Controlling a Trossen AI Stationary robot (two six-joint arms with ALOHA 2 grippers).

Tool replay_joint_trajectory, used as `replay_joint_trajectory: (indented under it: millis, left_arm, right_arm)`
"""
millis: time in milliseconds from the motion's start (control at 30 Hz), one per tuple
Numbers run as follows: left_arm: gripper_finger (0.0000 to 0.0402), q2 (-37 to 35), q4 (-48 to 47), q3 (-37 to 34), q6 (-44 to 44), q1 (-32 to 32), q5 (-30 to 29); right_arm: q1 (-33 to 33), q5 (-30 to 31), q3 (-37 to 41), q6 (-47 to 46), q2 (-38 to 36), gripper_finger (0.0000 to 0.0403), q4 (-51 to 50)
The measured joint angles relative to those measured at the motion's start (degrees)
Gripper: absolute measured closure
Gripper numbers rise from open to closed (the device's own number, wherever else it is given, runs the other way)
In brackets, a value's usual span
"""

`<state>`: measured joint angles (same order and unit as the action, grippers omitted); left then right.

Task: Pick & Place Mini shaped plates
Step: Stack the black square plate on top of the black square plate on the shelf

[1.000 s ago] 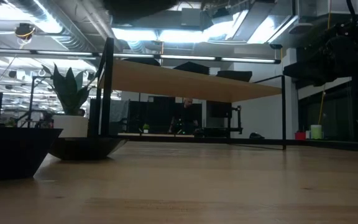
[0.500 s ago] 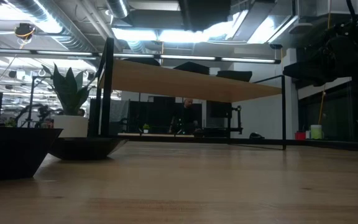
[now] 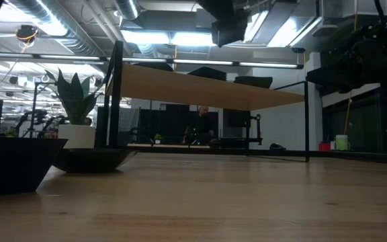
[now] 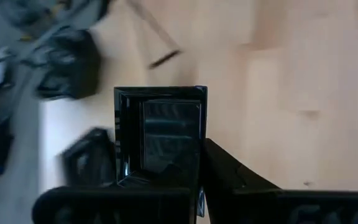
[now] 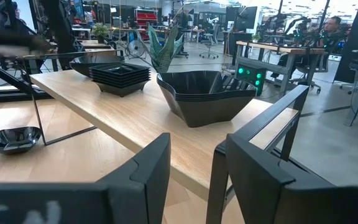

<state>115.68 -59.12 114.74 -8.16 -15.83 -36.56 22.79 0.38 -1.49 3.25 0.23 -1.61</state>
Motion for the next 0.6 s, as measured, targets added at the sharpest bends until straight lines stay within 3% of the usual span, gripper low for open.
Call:
replay_joint_trajectory:
  millis: [333,600]
  left_arm:
    - [0.0398,-0.9,0.7,2.7,-1.6,6.1,-7.4]
    - [0.0398,-0.4,-0.7,2.6,-12.8,9.7,-4.4]
  right_arm:
    - [0.0,0.0,0.0,0.0,0.0,0.0249,0.0]
    - [0.0,0.0,0.0,0.0,0.0,0.0249,0.0]
